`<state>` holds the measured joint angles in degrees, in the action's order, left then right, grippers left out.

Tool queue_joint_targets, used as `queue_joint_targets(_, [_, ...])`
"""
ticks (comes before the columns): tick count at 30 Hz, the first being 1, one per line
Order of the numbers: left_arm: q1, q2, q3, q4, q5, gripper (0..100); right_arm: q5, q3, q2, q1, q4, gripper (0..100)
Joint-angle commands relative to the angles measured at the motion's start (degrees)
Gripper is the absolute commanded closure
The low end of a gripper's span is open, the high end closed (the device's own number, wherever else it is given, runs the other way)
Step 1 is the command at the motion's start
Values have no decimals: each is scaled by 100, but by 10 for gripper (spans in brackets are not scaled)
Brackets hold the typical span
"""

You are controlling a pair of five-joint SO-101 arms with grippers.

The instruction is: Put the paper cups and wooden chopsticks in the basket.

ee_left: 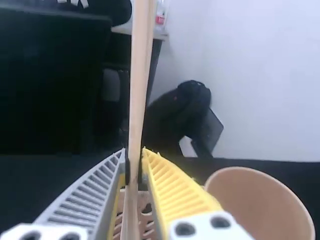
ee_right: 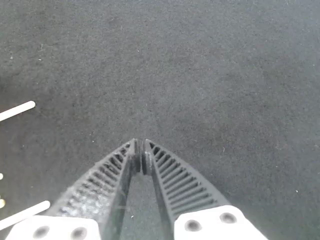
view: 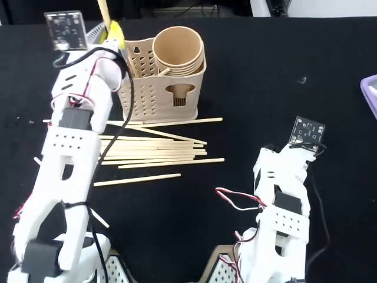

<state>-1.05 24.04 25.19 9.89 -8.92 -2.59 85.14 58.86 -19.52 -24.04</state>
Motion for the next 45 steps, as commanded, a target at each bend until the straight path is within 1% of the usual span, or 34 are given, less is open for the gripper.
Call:
queue_joint_targets(1, [-207, -158, -418, -149, -18, 968, 53, -66, 180, 62, 132, 973])
queue_joint_targets(5, [-198, -308, -418, -158, -44, 953, 53, -66, 180, 62, 132, 973])
queue_joint_targets(9, [-198, -308, -409, -123, -44, 849, 53, -66, 180, 62, 132, 973])
queue_joint_targets(14, [-145, -167, -444, -105, -44, 859, 53, -66, 180, 62, 132, 973])
queue_joint_targets(16, [-75, 105, -470, 79, -35, 859, 53, -66, 180, 62, 132, 973])
queue_joint_targets(19, [145, 747, -532, 765, 0, 858, 53, -57, 180, 62, 132, 973])
queue_joint_targets(21, [435, 1240, -541, 1547, 0, 855, 53, -57, 180, 62, 132, 973])
queue_joint_targets(24, [1042, 1864, -541, 3086, 0, 849, 53, -57, 180, 53, 132, 973])
queue_joint_targets(27, [1842, 2171, -382, 4580, 9, 784, 53, -57, 180, 53, 132, 973])
queue_joint_targets(30, [2668, 2163, 119, 5407, 9, 716, 53, -57, 180, 62, 132, 973])
queue_joint_targets(33, [3275, 2163, 1262, 5530, 97, 708, 53, -57, 180, 62, 132, 973])
queue_joint_targets(36, [3398, 2171, 2369, 5495, 923, 708, 53, -48, 180, 62, 132, 973])
queue_joint_targets(38, [3398, 2171, 2905, 5495, 1257, 708, 53, -48, 180, 62, 132, 973])
queue_joint_targets(45, [3415, 2171, 3521, 5547, 1301, 708, 53, -40, 180, 44, 132, 973])
